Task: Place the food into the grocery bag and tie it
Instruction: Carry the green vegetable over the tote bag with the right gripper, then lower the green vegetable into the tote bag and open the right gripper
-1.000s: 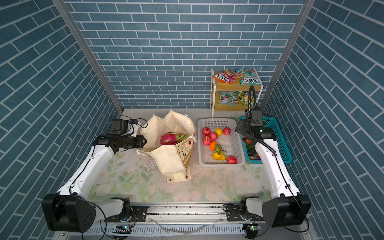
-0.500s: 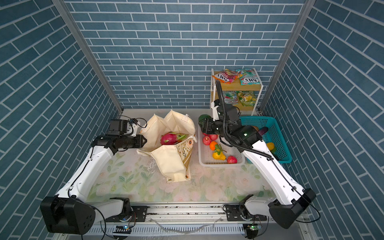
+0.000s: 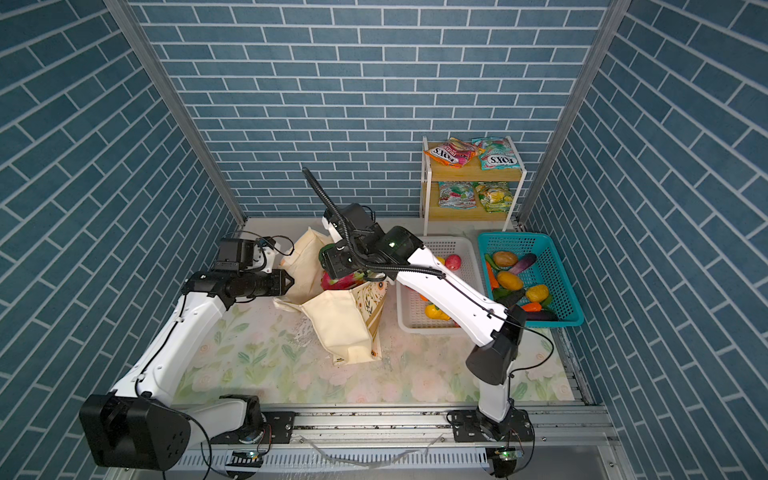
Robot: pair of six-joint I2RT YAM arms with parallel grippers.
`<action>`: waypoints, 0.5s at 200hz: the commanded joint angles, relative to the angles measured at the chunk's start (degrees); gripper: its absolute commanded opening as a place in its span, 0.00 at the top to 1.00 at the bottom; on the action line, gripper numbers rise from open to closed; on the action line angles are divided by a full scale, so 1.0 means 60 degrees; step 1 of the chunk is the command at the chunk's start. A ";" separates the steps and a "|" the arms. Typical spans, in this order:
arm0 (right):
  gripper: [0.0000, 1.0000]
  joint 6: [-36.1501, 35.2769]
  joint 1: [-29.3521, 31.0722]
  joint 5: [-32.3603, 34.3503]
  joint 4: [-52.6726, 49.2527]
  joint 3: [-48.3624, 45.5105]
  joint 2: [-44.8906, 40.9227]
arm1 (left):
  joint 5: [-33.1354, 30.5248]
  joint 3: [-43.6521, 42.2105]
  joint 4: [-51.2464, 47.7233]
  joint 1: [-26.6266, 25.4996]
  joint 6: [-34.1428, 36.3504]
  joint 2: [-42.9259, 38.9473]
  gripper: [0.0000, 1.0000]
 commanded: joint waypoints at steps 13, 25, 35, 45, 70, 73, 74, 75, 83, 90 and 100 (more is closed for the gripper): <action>0.58 -0.0480 0.0058 0.0149 -0.0903 0.0428 0.0638 | 0.0138 0.0010 0.0017 -0.0068 0.0029 -0.0197 0.63; 0.58 -0.0487 0.0046 0.0113 -0.0872 0.0406 0.0851 | 0.0151 0.0010 0.0017 -0.0068 0.0031 -0.0197 0.63; 0.58 -0.0516 0.0063 0.0123 -0.0896 0.0413 0.1033 | 0.0153 0.0010 0.0015 -0.0068 0.0026 -0.0197 0.63; 0.58 -0.0558 0.0056 0.0132 -0.0920 0.0400 0.1205 | 0.0146 0.0010 0.0014 -0.0068 0.0033 -0.0208 0.63; 0.57 -0.0688 0.0059 0.0289 -0.0961 0.0367 0.1584 | 0.0167 0.0017 0.0017 -0.0068 0.0033 -0.0231 0.63; 0.57 -0.0699 0.0063 0.0319 -0.0977 0.0369 0.1629 | 0.0166 0.0014 0.0017 -0.0068 0.0033 -0.0221 0.63; 0.57 -0.0703 0.0056 0.0332 -0.0983 0.0369 0.1639 | 0.0167 0.0012 0.0017 -0.0068 0.0033 -0.0224 0.63; 0.57 -0.0705 0.0059 0.0346 -0.0986 0.0369 0.1659 | 0.0160 0.0018 0.0017 -0.0068 0.0033 -0.0232 0.63; 0.57 -0.0728 0.0052 0.0469 -0.1004 0.0369 0.1772 | 0.0162 0.0024 0.0002 -0.0068 0.0033 -0.0226 0.63; 0.56 -0.0754 0.0056 0.0605 -0.1013 0.0365 0.1879 | 0.0167 0.0012 0.0002 -0.0068 0.0033 -0.0226 0.63; 0.56 -0.0790 0.0050 0.0756 -0.1066 0.0383 0.2028 | 0.0168 0.0010 0.0006 -0.0068 0.0031 -0.0241 0.63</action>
